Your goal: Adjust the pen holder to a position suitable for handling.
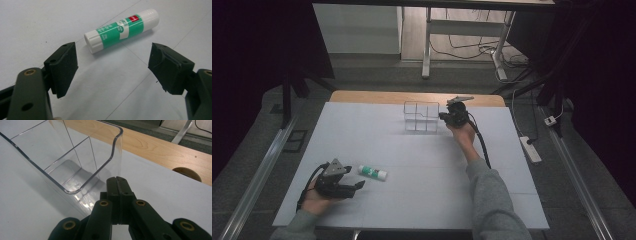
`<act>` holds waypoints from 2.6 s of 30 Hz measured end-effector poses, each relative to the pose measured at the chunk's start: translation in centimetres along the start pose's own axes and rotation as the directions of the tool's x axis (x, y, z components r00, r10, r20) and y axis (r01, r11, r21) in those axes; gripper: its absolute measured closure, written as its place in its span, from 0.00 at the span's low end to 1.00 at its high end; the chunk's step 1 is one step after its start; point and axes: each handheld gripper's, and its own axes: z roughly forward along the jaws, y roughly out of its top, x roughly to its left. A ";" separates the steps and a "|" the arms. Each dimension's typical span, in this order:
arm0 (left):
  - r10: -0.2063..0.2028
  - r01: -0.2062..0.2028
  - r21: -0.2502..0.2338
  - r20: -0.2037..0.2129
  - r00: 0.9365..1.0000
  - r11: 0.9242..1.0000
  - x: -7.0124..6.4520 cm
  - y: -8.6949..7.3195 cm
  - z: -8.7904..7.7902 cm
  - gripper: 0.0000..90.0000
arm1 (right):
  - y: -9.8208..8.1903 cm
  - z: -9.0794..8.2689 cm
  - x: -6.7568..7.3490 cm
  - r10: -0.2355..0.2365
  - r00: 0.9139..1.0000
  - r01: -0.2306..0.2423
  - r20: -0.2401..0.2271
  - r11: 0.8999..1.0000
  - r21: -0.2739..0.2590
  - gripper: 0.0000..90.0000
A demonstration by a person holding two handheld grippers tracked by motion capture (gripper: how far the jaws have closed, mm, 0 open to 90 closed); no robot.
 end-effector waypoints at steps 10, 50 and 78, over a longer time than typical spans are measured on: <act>-0.002 0.002 -0.002 -0.004 1.000 1.000 0.1 -0.1 0.0 0.26 | 0.1 -0.9 0.3 -0.051 0.998 0.051 0.040 0.999 -0.004 0.99; -0.007 0.007 0.002 -0.022 1.000 1.000 0.1 -0.1 0.0 0.26 | -10.1 -14.1 1.0 -0.046 0.998 0.046 -0.034 0.999 -0.013 0.48; -0.003 0.002 -0.021 -0.024 1.000 1.000 0.4 0.1 0.1 0.26 | -14.9 -18.4 3.5 -0.089 0.994 0.087 -0.060 0.996 -0.033 0.44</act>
